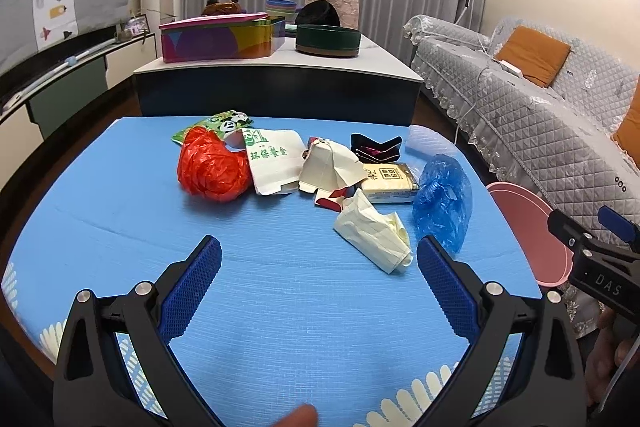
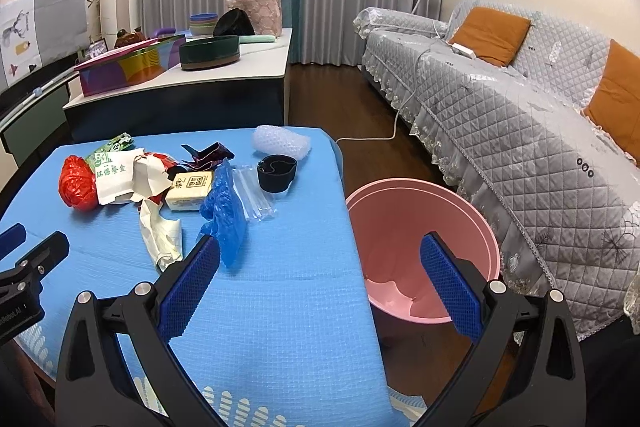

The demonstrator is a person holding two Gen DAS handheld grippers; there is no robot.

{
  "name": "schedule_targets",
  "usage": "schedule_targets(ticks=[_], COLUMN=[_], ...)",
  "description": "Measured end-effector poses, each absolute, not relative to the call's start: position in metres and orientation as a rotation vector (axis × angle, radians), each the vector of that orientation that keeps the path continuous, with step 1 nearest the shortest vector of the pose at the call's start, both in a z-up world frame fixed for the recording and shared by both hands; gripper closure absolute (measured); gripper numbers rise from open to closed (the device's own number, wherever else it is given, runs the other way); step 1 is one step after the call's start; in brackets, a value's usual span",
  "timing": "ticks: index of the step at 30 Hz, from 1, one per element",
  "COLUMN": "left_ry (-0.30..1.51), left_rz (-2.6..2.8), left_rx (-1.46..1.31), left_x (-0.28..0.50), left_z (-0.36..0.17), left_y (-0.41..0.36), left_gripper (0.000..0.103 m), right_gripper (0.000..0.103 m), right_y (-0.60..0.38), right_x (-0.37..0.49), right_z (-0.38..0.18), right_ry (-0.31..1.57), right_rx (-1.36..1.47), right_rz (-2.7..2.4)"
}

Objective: Collect trash
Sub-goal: 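Move both tools toward the trash on the blue table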

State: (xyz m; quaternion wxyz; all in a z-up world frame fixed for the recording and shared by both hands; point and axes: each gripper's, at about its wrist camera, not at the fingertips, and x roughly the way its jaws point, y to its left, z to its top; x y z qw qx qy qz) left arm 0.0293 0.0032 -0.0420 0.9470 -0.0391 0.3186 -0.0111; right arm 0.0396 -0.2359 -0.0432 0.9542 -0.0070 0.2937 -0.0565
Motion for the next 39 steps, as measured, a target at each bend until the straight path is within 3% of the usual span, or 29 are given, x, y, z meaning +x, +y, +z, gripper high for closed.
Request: schedule_targets(ticks=[39], left_ry=[0.632], left_rz=[-0.045], left_rx=[-0.104], left_x=[0.0310], left_z=[-0.0405], left_y=[0.0016], left_gripper=[0.010], right_gripper=[0.010], right_y=[-0.2343], right_x=[0.0373], right_z=[-0.0381], right_ry=[0.562], right_rx=[-0.022], right_rz=[-0.133])
